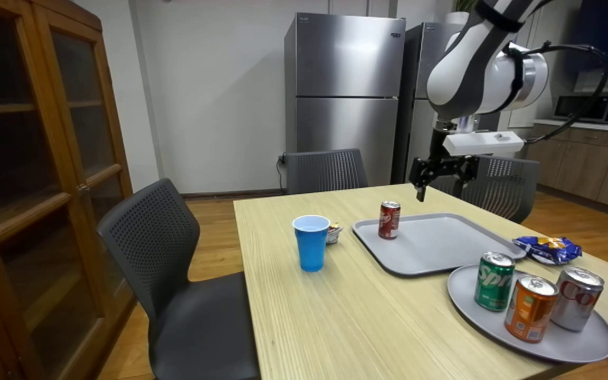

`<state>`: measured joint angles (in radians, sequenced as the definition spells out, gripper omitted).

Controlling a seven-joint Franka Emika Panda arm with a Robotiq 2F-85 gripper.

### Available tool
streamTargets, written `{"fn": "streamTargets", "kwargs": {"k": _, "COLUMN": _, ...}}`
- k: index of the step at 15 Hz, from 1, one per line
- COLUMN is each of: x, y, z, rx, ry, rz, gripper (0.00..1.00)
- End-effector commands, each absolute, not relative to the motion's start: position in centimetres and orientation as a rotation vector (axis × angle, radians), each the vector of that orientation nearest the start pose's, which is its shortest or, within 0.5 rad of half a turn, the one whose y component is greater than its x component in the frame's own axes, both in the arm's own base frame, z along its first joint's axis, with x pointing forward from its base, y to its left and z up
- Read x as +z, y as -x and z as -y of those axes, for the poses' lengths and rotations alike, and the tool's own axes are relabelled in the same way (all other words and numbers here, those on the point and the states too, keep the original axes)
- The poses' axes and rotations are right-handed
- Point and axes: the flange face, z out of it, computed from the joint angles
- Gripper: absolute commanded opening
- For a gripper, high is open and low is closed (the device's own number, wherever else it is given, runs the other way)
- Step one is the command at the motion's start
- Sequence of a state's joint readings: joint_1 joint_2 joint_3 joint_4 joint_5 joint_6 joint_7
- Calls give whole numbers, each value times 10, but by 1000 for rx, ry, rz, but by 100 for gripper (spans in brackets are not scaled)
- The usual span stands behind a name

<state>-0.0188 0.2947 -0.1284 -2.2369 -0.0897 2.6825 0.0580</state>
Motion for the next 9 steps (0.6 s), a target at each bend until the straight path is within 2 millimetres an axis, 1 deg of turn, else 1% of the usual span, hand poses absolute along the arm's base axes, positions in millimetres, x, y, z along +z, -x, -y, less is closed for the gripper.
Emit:
{"fn": "streamTargets", "kwargs": {"k": 1, "x": 251, "y": -528, "z": 81, "rx": -234, "ry": 3231, "rz": -202, "gripper": 100}}
{"fn": "streamTargets", "kwargs": {"k": 9, "x": 216, "y": -491, "z": 84, "rx": -137, "ry": 3216, "rz": -271, "gripper": 100}}
